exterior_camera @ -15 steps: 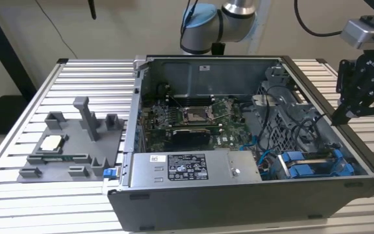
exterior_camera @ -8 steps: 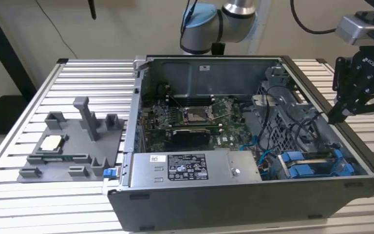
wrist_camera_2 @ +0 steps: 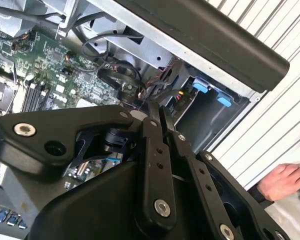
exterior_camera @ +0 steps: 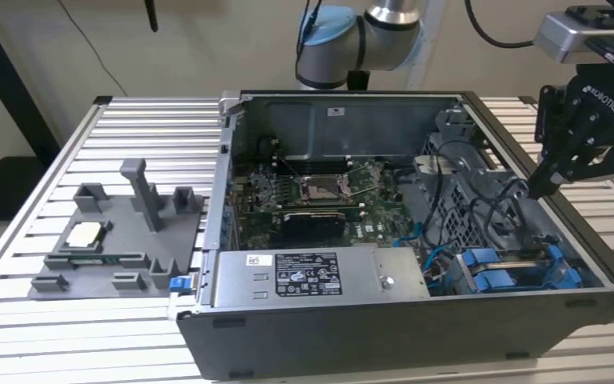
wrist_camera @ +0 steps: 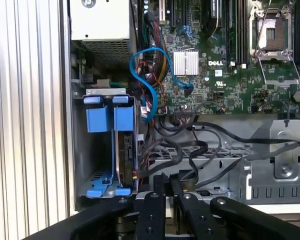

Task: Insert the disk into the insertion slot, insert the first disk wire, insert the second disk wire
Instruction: 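Insert the second disk wire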

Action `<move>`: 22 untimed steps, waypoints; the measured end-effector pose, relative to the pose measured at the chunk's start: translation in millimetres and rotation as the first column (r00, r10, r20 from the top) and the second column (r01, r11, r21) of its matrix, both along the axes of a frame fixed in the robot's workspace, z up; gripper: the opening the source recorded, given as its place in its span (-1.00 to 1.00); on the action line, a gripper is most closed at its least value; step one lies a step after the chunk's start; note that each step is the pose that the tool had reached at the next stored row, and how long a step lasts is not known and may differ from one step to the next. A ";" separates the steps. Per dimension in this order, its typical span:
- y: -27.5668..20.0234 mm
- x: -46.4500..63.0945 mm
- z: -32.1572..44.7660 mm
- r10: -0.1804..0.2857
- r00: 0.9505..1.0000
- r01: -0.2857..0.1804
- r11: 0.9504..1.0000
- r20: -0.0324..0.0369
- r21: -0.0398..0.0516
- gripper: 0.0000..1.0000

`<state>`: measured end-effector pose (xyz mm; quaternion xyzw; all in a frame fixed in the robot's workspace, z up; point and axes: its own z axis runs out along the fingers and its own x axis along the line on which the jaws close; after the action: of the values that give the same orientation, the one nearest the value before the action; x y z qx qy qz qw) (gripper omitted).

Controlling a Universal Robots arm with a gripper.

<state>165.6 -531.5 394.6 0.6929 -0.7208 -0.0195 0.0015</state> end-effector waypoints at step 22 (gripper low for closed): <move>-2.3 -20.2 1.3 0.000 1.000 0.000 1.000 0.019 0.000 -0.68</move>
<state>145.3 -533.8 395.9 0.6930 -0.7208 -0.0129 -0.0054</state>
